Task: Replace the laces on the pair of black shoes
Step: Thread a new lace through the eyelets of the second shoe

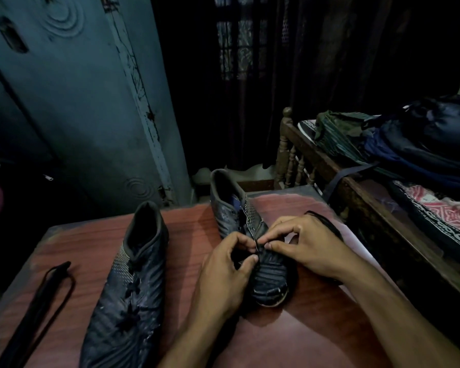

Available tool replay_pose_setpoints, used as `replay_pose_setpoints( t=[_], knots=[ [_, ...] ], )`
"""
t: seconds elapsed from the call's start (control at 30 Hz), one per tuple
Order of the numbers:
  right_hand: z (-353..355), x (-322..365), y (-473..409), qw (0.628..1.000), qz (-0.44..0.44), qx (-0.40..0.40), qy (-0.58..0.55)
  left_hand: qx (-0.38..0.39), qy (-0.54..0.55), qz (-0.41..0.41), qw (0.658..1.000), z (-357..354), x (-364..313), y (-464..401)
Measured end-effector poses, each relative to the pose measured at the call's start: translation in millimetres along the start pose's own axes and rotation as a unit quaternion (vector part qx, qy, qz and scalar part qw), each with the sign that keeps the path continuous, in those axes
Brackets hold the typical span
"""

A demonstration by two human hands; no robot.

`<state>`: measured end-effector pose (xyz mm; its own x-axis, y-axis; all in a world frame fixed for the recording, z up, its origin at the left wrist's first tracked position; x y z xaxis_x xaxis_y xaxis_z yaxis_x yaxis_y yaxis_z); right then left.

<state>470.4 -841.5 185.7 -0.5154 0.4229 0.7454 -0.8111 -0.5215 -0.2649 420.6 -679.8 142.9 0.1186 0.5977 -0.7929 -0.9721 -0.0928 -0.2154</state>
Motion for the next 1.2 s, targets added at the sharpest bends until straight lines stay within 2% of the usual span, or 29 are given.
replay_pose_setpoints(
  t=[0.37,0.57,0.67,0.77,0.9,1.03,1.13,1.2],
  knots=[
    [7.6,-6.1,2.1,0.993,-0.002,-0.110,-0.037,-0.052,0.042,0.036,0.997,3.5,0.6,3.5],
    [3.2,16.7,3.8,0.987,0.066,-0.139,0.035,-0.056,0.053,0.052,0.996,14.3,-7.0,8.5],
    [-9.6,20.3,3.2,0.996,0.044,-0.078,-0.022,-0.053,0.045,0.049,0.996,17.6,-6.2,6.0],
    [-26.4,15.9,3.3,1.000,0.008,-0.004,-0.009,-0.045,0.052,0.016,0.997,19.4,-11.4,7.2],
    [-23.8,7.3,2.5,1.000,-0.014,-0.020,-0.003,-0.010,0.108,0.002,0.994,17.8,-15.4,10.7],
    [-23.3,10.7,2.0,1.000,-0.006,0.010,0.012,0.009,0.178,0.034,0.983,14.2,-8.1,7.4],
    [-16.6,9.2,2.7,1.000,-0.005,-0.008,0.029,-0.011,0.085,-0.018,0.996,16.8,-12.2,6.0],
    [-14.7,5.1,2.7,1.000,-0.017,-0.010,-0.018,-0.031,0.000,-0.041,0.999,18.3,-15.0,5.2]
  ],
)
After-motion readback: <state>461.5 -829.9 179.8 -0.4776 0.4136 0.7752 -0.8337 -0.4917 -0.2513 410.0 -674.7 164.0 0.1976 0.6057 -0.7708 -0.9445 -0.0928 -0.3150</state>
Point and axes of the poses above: each hand's wrist, its own y-axis away from the middle knuckle, its own z-axis out of the back of the hand, x = y × z, the point moved 7 cm from there along -y, towards the middle knuckle, and after that the axes turned 6 degrees about -y, right-handed, at the moved point
